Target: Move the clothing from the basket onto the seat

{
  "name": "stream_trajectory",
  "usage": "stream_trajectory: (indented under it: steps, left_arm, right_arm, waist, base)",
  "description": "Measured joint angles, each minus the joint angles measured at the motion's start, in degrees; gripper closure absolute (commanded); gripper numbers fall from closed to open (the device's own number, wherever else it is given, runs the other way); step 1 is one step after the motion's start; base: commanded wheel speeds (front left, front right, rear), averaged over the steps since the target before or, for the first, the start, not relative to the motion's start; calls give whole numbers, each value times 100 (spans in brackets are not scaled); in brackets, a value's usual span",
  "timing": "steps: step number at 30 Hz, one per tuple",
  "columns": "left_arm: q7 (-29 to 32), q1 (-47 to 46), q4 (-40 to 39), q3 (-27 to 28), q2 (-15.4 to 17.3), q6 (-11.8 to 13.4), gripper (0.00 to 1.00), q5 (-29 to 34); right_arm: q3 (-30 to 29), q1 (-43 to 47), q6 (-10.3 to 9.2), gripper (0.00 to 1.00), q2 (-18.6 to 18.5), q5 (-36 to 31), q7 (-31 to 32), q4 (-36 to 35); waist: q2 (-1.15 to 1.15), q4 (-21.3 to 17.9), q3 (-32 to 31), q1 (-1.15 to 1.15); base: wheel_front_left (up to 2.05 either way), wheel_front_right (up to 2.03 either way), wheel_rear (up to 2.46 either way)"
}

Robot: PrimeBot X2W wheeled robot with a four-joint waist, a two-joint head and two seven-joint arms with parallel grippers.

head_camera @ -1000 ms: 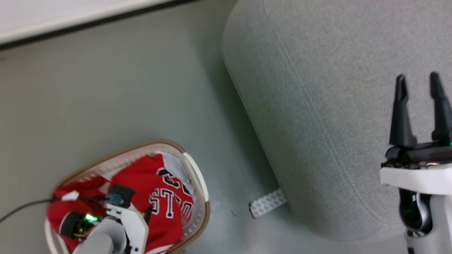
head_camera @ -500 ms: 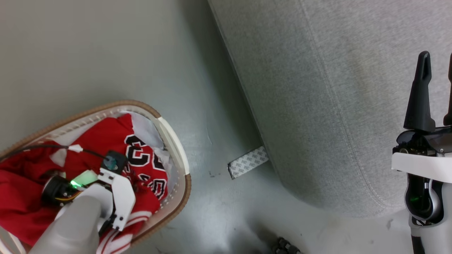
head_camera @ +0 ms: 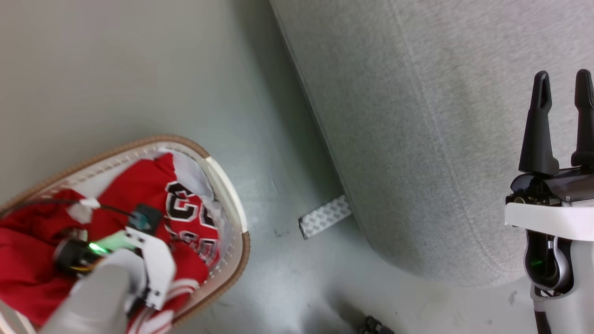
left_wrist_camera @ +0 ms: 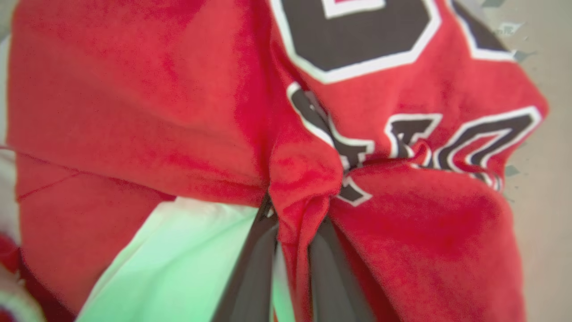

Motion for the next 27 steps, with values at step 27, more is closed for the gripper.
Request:
stream_trajectory:
  steps: [27]
  left_arm:
    - [-2049, 1046, -1187, -348, -966, 0, 100, -1655]
  right_arm:
    - [9, 1290, 0, 0, -155, -1067, 0, 578]
  waist:
    - [0, 1604, -3527, -2]
  base:
    - [0, 0, 0]
